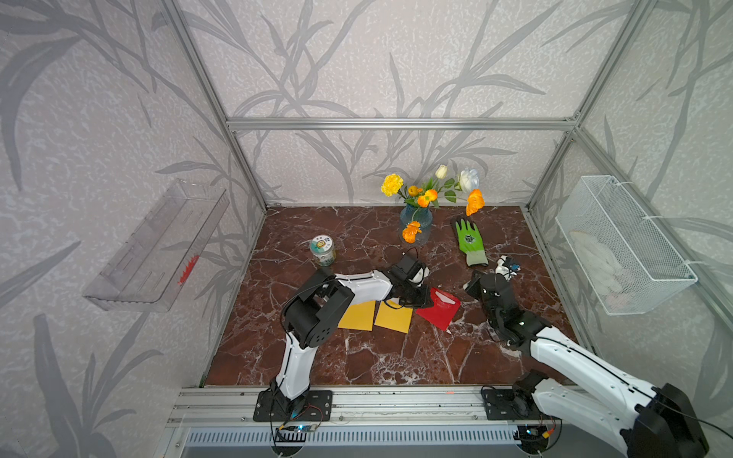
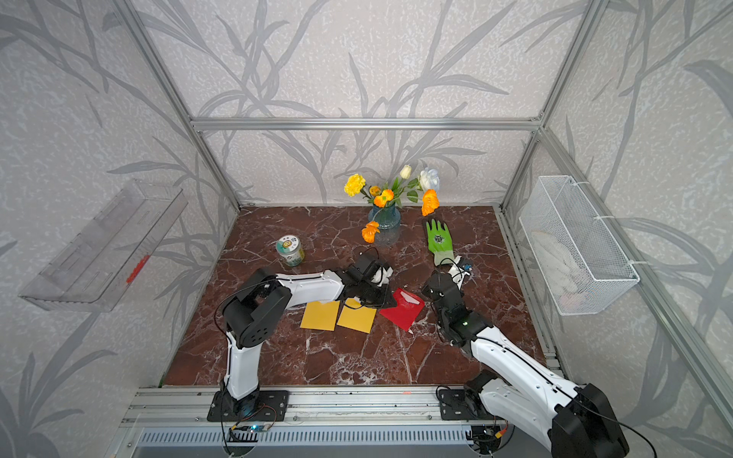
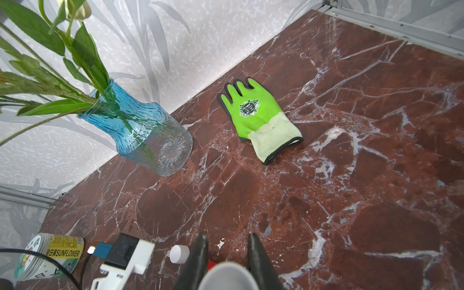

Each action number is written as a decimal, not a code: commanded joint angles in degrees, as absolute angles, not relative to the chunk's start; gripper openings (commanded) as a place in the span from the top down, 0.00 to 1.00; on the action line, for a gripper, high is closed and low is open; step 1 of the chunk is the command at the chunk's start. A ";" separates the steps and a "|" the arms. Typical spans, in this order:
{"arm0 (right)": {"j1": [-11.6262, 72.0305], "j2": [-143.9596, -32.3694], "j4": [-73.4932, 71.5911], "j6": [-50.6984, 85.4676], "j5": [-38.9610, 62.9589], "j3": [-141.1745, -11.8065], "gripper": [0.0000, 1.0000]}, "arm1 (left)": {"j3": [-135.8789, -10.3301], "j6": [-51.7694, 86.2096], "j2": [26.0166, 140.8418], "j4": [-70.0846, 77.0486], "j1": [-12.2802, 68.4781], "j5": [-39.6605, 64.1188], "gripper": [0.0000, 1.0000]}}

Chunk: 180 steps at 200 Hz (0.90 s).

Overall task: Seal the envelope with a glue stick
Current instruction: Apply the envelope at the center of the board, then seal the envelope at the center of the board.

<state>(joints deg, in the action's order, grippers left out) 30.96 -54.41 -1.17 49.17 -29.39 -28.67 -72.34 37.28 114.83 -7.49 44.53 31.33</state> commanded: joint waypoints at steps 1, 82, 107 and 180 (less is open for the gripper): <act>30.13 -52.43 2.19 48.25 -28.30 -27.39 1.00 | -76.35 39.99 111.00 -7.66 43.97 32.71 0.79; 29.10 -46.58 4.52 48.91 -27.61 -25.41 1.00 | -90.43 45.04 123.12 -3.32 43.54 34.30 0.90; 28.93 -44.91 5.02 49.30 -27.55 -24.46 1.00 | -93.54 45.13 127.04 -3.24 43.94 35.35 0.92; 28.47 -43.91 4.69 50.66 -27.08 -22.24 1.00 | -84.81 44.27 124.34 -1.51 44.65 34.16 0.95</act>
